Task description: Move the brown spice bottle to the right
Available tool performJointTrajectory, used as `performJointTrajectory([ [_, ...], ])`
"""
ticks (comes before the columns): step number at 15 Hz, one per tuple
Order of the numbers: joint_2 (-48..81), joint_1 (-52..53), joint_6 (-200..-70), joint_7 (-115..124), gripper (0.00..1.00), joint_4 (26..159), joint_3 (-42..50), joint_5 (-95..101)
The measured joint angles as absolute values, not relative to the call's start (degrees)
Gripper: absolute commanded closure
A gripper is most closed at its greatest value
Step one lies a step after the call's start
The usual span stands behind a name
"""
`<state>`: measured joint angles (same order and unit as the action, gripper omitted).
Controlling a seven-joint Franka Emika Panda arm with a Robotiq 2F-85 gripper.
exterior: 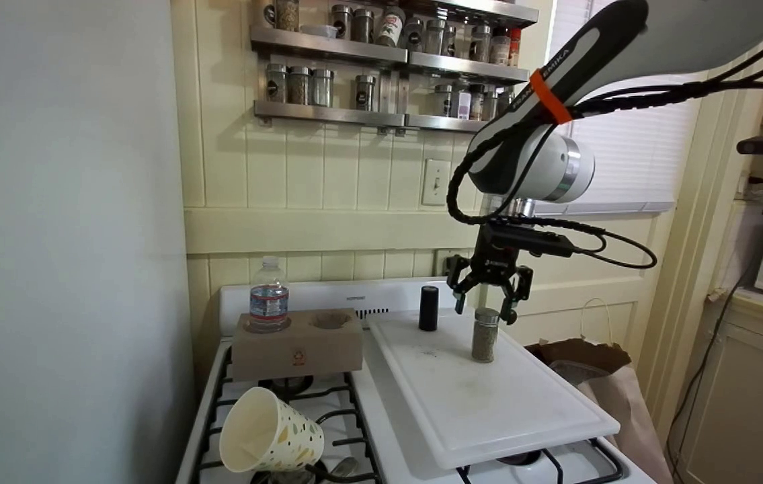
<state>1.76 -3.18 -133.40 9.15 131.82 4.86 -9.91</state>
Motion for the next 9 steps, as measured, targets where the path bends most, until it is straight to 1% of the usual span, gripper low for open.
performJointTrajectory([
  [2, 1.7, -3.2, -133.5, 9.2, 0.39, 131.8, 4.7, -9.8],
  [4, 1.7, -3.2, -133.8, 9.6, 0.38, 131.8, 4.6, -9.4],
  [5, 1.7, -3.2, -133.9, 9.9, 0.40, 131.8, 4.6, -9.2],
  [9, 1.3, -3.2, -134.0, 11.0, 0.39, 132.0, 4.6, -7.4],
])
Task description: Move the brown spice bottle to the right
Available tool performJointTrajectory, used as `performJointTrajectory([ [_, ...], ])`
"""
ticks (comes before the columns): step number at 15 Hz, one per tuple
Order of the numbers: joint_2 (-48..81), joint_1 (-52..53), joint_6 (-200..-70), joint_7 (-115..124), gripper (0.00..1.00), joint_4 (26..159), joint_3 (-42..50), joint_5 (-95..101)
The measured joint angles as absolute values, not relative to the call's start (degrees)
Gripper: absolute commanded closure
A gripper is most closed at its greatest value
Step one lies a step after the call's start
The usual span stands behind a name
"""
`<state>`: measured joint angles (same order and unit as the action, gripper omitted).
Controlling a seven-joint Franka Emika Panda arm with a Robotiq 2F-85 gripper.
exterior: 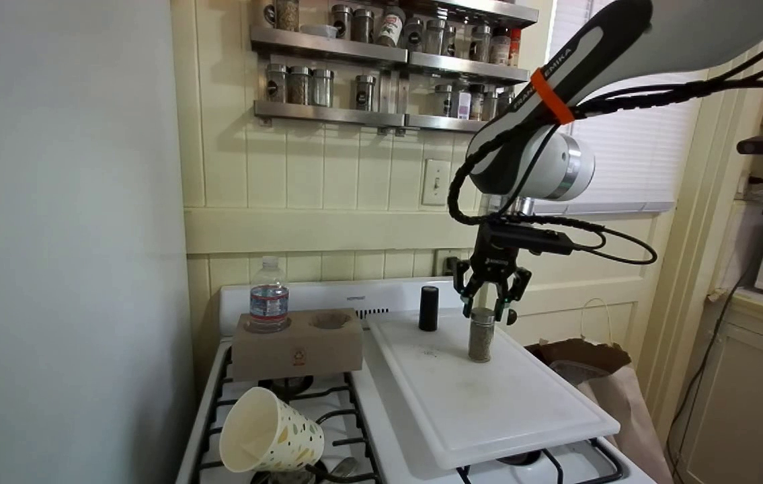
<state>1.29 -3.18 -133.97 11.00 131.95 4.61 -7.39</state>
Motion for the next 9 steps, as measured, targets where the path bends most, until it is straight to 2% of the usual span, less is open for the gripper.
performJointTrajectory([
  [3, 0.6, -3.2, -134.0, 12.1, 0.38, 132.2, 4.6, -6.0],
  [6, 0.0, -3.2, -134.0, 12.6, 0.49, 132.3, 4.5, -5.2],
  [7, -0.1, -3.2, -134.0, 12.7, 0.50, 132.3, 4.5, -5.1],
  [8, -0.2, -3.2, -134.0, 12.8, 0.57, 132.3, 4.5, -5.1],
  [9, -0.3, -3.2, -134.0, 12.9, 0.52, 132.4, 4.5, -5.0],
])
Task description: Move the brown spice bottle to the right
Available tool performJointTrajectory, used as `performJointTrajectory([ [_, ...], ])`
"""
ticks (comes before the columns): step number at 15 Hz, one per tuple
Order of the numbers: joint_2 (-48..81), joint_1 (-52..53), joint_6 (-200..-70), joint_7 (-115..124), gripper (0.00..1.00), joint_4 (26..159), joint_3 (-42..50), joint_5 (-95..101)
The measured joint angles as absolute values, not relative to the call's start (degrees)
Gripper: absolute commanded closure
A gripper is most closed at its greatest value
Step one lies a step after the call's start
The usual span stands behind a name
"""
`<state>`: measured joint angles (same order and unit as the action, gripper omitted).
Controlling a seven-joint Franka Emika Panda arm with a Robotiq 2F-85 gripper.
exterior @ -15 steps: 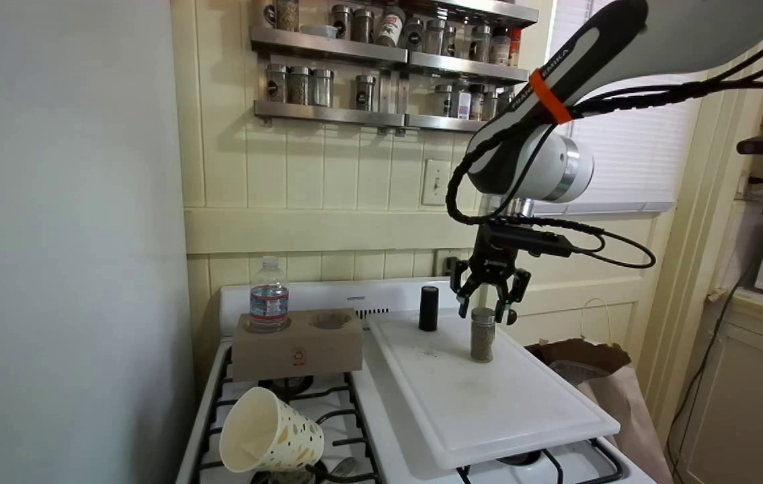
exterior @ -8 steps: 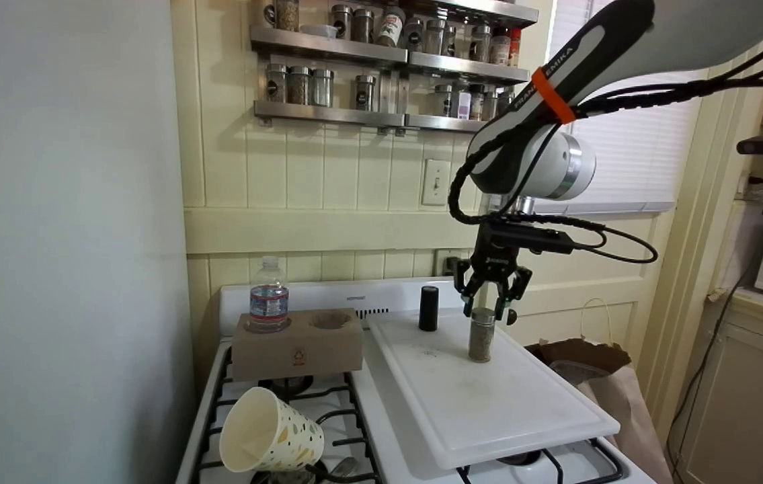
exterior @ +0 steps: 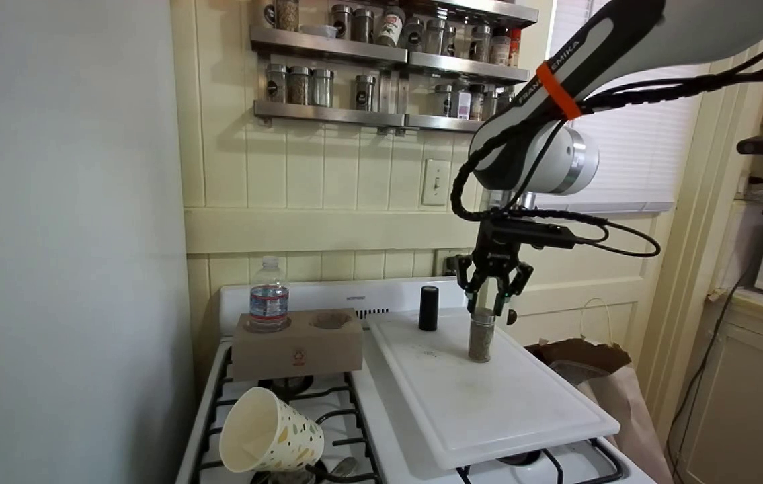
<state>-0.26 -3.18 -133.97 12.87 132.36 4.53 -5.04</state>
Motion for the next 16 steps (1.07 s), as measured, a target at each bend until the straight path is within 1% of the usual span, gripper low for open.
performJointTrajectory([
  [1, -0.3, -3.2, -134.0, 13.0, 0.54, 132.4, 4.5, -5.0],
  [3, -0.4, -3.2, -134.0, 13.1, 0.50, 132.4, 4.5, -5.0],
  [5, -0.4, -3.2, -134.0, 13.2, 0.50, 132.4, 4.6, -5.0],
  [8, -0.4, -3.2, -134.0, 13.3, 0.42, 132.4, 4.6, -4.9],
  [9, -0.4, -3.2, -134.0, 13.4, 0.44, 132.4, 4.6, -4.8],
  [10, -0.4, -3.2, -134.0, 13.4, 0.42, 132.5, 4.6, -4.7],
  [11, -0.4, -3.2, -134.0, 13.5, 0.45, 132.6, 4.6, -4.6],
  [12, -0.4, -3.2, -134.0, 13.5, 0.45, 132.7, 4.6, -4.6],
  [15, -0.4, -3.2, -134.0, 13.6, 0.59, 132.9, 4.6, -4.1],
  [16, -0.4, -3.2, -134.0, 13.6, 0.74, 133.0, 4.6, -3.9],
])
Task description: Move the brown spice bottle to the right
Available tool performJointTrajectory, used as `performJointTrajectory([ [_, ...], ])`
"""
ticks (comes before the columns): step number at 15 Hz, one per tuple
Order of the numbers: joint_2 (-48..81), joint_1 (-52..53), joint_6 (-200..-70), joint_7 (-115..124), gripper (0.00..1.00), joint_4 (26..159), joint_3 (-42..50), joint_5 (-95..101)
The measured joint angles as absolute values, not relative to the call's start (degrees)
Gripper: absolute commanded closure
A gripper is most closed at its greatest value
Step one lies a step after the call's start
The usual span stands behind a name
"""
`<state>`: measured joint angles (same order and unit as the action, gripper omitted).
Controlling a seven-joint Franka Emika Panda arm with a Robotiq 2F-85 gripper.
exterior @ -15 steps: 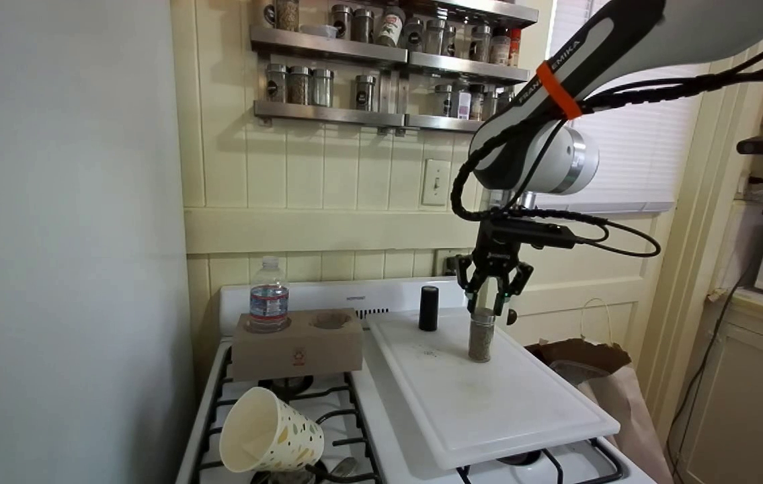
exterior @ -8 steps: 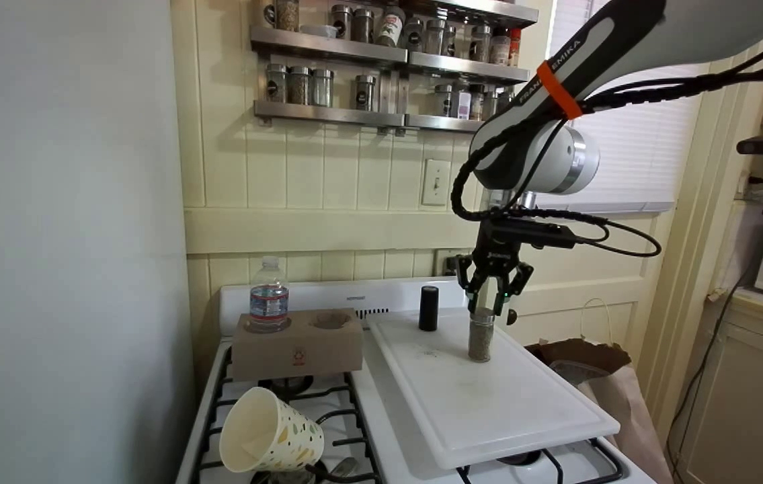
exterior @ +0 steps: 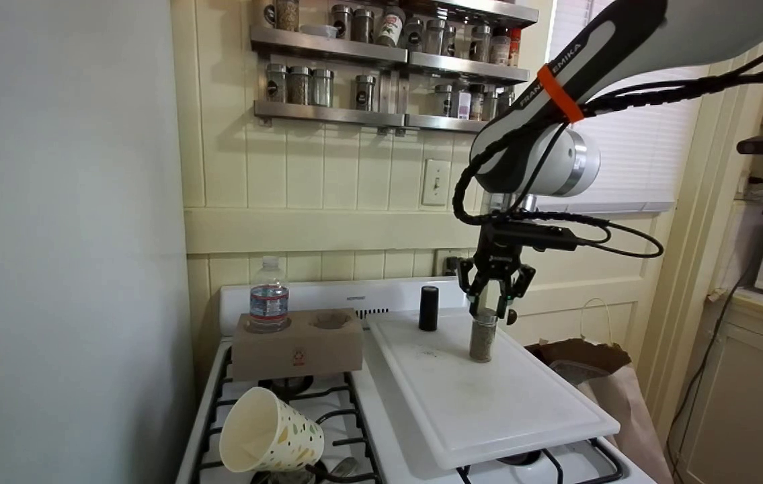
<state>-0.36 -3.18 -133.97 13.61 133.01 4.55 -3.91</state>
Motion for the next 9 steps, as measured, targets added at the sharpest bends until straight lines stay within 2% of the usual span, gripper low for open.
performJointTrajectory([
  [9, -1.0, -3.2, -134.0, 14.6, 0.76, 133.6, 4.0, -2.7],
])
